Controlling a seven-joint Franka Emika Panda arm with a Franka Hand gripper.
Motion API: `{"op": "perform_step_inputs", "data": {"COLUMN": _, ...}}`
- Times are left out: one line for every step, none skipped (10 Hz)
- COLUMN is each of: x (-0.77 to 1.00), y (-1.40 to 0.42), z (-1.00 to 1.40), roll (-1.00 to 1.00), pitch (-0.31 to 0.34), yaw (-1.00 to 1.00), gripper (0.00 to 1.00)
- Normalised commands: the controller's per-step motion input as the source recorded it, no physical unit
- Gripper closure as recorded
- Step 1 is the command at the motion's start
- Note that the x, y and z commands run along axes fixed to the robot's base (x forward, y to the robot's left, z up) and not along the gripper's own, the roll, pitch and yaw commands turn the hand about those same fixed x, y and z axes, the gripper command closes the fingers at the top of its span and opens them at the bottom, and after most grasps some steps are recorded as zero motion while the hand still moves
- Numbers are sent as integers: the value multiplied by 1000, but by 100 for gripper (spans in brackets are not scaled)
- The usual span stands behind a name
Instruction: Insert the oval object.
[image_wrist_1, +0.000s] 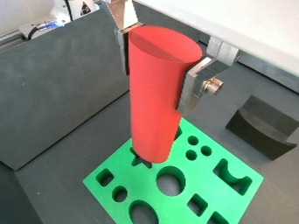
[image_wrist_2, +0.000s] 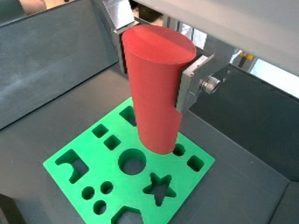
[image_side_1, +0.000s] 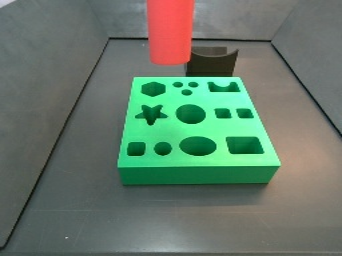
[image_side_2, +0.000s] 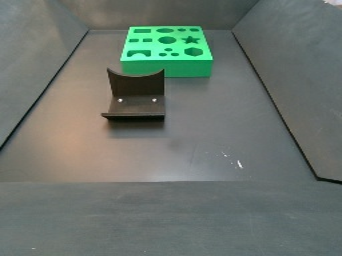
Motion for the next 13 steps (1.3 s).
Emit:
{"op": "perform_step_inputs", "data": {"x": 131, "y": -406, "z": -177, "roll": 139, "pitch": -76, "yaw": -171, "gripper": 100}}
{"op": "perform_step_inputs", "data": {"x": 157, "y": -509, "z": -254, "roll": 500, "pitch": -20, "yaw": -231, "gripper": 100}}
{"op": "perform_step_inputs", "data": {"x": 206, "y": -463, "z": -229, "roll": 500, "pitch": -4, "yaw": -254, "gripper": 100}}
{"op": "perform_step_inputs", "data": {"x": 291, "y": -517, "z": -269, "roll": 500, "pitch": 0, "yaw": -214, "gripper": 100}}
{"op": "perform_step_inputs", "data": {"x": 514, "y": -606, "z": -711, "roll": 207, "pitch": 0, "yaw": -209, "gripper": 100}}
{"op": "perform_step_inputs", "data": {"x": 654, "y": -474, "z": -854, "roll": 51, "pitch": 0, "yaw": -206, "gripper": 100}}
{"op": "perform_step_inputs", "data": {"x": 706, "y": -369, "z": -800, "roll": 0, "pitch": 67, "yaw": -180, "gripper": 100}}
{"op": "perform_step_inputs", "data": {"x": 691, "y": -334, "z": -671, "roll": 0, "pitch": 73, "yaw": -194, "gripper": 100}}
{"op": "perform_step_inputs", "data": {"x": 700, "y": -289, "z": -471, "roll": 64, "pitch": 73, "yaw": -206, "gripper": 100}}
{"op": "perform_step_inputs", "data": {"x": 666, "y": -237, "z": -420, "roll": 54, "pitch": 64, "yaw": -211, "gripper": 100}}
{"op": "perform_step_inputs", "data": {"x": 666, "y": -183, "z": -380, "roll": 76, "pitch": 59, "yaw": -260, "gripper": 100}}
{"op": "perform_step_inputs", "data": {"x": 497, "y": -69, "z": -349, "roll": 140, "pitch": 69, "yaw": -191, "gripper": 100}}
{"op": "perform_step_inputs", "data": {"x": 323, "y": 0, "z": -311, "roll": 180, "pitch": 76, "yaw": -83, "gripper": 100}}
